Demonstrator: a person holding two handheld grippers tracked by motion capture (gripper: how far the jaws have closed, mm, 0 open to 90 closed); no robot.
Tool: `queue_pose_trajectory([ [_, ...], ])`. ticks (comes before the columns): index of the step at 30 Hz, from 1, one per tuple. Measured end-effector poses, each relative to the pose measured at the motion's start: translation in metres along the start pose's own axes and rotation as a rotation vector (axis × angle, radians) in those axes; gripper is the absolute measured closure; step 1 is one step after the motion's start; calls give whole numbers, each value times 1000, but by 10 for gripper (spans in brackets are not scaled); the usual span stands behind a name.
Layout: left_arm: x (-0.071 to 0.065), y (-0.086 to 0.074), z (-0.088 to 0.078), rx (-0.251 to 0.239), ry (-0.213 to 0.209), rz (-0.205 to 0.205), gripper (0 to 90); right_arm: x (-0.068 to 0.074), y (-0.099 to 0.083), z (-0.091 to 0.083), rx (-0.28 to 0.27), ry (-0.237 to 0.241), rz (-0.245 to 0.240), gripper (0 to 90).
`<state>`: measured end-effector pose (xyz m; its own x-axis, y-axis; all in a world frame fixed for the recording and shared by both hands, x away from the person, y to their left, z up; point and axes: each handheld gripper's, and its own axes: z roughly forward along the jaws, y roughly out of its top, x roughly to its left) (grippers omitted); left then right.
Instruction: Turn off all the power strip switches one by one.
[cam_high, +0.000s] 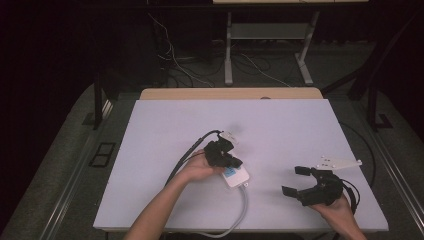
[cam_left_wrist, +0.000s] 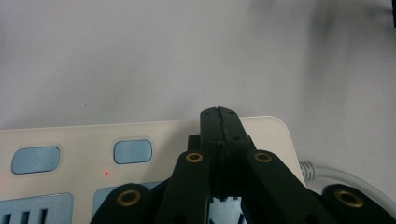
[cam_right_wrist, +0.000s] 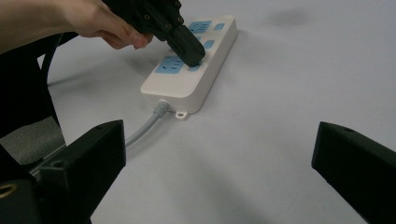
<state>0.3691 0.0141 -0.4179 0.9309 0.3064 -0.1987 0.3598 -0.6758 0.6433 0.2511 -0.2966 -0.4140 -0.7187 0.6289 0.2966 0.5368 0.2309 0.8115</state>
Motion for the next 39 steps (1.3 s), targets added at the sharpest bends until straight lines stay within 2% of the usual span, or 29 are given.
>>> queue_pose_trajectory([
  [4,0,0,0,2,0,-18,896,0,0,1,1,0,-1,27],
  [12,0,0,-1,4,0,-26,896,-1,0,0,-1,0,0,27],
  [14,0,1,-4,-18,-25,-30,895,-1,0,0,-1,-1,1,27],
  [15,-3,2,-4,2,-4,1,895,-1,0,0,-1,-1,0,27],
  [20,-8,3,-4,24,-2,27,894,-2,0,0,-2,0,4,27],
  [27,-9,5,-9,24,12,43,894,-2,0,0,-2,-2,2,27],
  [39,-5,11,-23,4,37,41,894,-2,0,0,-3,-3,4,27],
])
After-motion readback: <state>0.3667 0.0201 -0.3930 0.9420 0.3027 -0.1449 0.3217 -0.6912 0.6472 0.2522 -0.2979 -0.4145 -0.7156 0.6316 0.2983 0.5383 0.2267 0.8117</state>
